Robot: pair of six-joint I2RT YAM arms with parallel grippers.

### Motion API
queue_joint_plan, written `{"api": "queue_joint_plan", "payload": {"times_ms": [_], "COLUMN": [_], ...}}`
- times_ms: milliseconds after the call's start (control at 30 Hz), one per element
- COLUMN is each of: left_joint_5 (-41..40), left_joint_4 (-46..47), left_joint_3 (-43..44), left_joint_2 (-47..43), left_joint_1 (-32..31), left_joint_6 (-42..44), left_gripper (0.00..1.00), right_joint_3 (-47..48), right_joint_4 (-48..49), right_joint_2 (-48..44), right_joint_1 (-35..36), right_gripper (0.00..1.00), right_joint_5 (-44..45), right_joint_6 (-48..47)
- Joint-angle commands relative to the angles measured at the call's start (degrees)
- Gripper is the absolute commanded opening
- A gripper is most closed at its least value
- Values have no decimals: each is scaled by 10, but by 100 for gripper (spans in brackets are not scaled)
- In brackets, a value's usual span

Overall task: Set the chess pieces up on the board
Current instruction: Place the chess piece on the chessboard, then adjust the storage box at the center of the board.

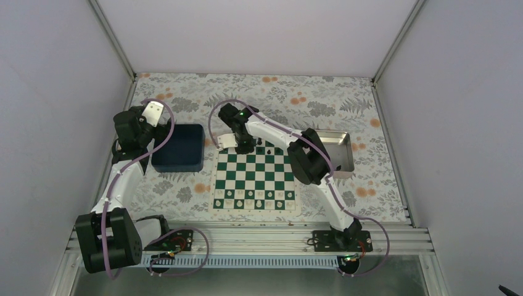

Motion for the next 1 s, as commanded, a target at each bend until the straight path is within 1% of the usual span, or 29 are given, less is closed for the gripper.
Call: {"api": "queue_joint_plan", "payload": {"times_ms": [0,133,267,400,500,567,600,667,733,800,900,967], "left_joint_5": [12,12,11,12,15,18,20,28,41,42,25,31], "left_joint_4": [11,11,9,11,10,6,4,-10,-37,-67,-122,-155], "left_joint_3": [-3,-2,-3,-2,-2,3,8,30,67,115,209,269], "left_joint_2": [-3,-3,-5,-6,-4,1,4,11,20,32,76,104], "left_joint_1": [5,5,5,5,6,6,5,4,-2,-18,-52,-74], "left_joint_6": [3,2,2,2,5,12,16,25,39,66,104,112], "left_gripper": [100,100,100,100,100,100,100,100,100,100,100,100], "right_joint_3": [6,8,18,7,-37,-72,-91,-127,-162,-211,-299,-352], "right_joint_4": [10,21,13,-10,-7,3,8,10,3,1,7,9], "right_joint_2": [9,-1,-30,-96,-175,-241,-266,-312,-354,-403,-485,-532], "right_joint_1": [6,6,6,4,-8,-25,-39,-78,-146,-210,-293,-339], "right_gripper": [20,26,29,31,36,43,46,50,52,53,53,50], "right_joint_5": [-5,2,-7,3,10,17,22,34,32,21,3,-15], "right_joint_6": [9,13,20,33,44,56,62,75,85,89,85,81]}}
